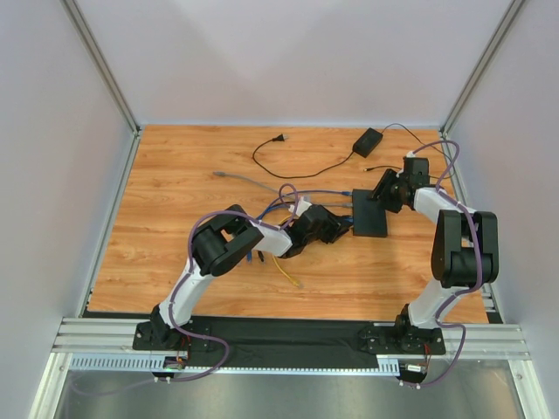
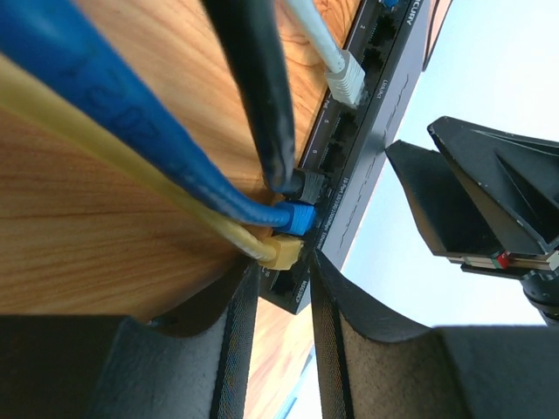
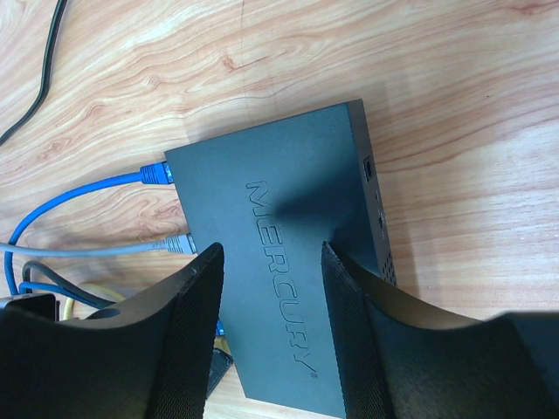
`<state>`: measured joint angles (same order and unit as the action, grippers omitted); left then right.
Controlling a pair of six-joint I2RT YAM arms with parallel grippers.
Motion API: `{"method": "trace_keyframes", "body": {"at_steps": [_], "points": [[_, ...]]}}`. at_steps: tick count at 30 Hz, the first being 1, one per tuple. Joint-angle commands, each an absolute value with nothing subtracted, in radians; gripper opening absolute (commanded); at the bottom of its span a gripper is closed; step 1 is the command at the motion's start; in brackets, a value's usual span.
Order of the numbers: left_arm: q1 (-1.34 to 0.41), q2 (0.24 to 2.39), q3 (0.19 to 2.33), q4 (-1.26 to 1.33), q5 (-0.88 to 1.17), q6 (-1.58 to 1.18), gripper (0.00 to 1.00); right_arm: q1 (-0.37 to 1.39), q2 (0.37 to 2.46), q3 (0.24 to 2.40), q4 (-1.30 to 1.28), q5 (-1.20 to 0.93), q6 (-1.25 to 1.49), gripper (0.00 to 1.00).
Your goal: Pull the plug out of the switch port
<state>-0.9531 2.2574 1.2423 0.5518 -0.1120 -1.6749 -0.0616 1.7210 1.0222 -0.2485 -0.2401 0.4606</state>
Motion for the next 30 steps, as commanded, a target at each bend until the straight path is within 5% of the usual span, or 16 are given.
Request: {"method": "trace_keyframes", "body": {"at_steps": [1,30], "points": [[-0.959,2.293,1.227,0.554,-0.124,-1.69,0.38,-0.055,1.756,1.026,-0.318,-0.196,0.428,0.51],[-0.946,2.31,1.238,0.542,-0.101,-1.651,0.23,0.124,1.787,1.141,-0.483,-0.026,0.242,0.6]]}}
